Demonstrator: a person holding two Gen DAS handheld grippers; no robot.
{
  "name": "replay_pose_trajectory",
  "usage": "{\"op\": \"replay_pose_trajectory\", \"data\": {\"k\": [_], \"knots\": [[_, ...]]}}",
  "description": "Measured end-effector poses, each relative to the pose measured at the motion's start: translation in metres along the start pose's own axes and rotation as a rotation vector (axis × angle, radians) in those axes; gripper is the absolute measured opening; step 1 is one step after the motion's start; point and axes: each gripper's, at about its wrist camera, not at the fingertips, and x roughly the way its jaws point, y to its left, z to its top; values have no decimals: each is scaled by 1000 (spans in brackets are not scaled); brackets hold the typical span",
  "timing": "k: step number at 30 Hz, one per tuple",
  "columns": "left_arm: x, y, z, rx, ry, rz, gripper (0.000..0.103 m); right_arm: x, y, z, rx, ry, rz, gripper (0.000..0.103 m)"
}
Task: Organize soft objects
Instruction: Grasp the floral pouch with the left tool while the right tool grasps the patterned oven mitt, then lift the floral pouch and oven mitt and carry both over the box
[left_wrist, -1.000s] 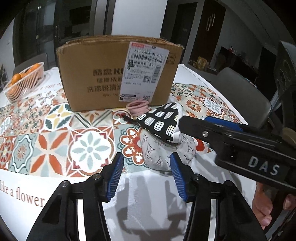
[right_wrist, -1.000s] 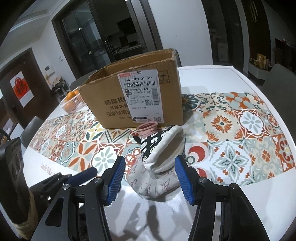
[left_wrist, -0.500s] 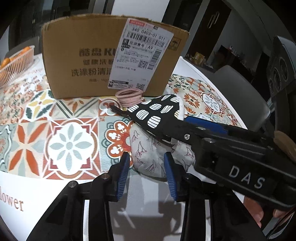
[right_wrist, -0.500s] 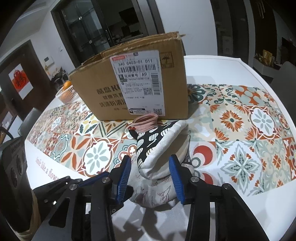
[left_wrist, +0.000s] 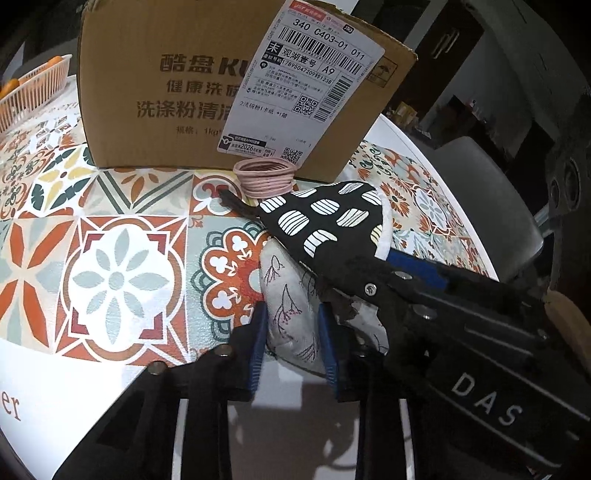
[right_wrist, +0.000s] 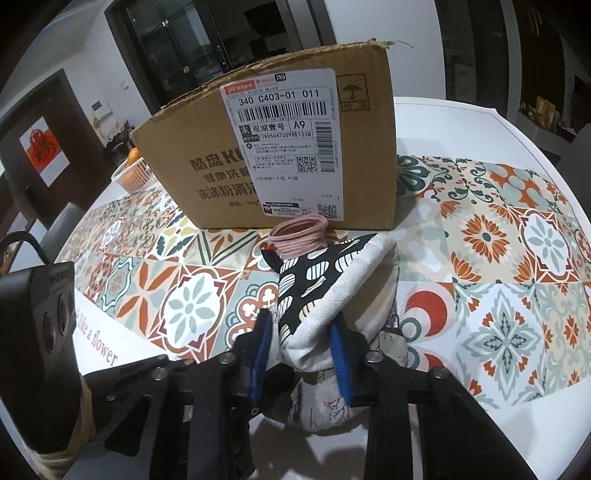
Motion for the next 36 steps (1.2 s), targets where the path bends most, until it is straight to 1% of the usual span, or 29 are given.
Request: {"op": "replay_pose_trajectory", "data": {"k": [3,7,15,21,33,36], "knots": [[0,-1,0,8,-9,0,16,-1,-2,-1,15,-2,8,20],[-6,-2,-1,20,-31,13,15,-7,0,-3,11,-26,-7,16],[-31,-6,-2,60,-112,72,14,-34,-2,-4,58,-102,-28,14],[-55,-10,-4,69,-173,97,14,-54,3,-4,63,-145,-35,14],[-101,-7,-5,74,-276,130,14,-89,23,-9,48,-218,-64,14],[-113,-4,-6,63,-295,120,14,-94,28,-9,51,-232,-63,14]]}}
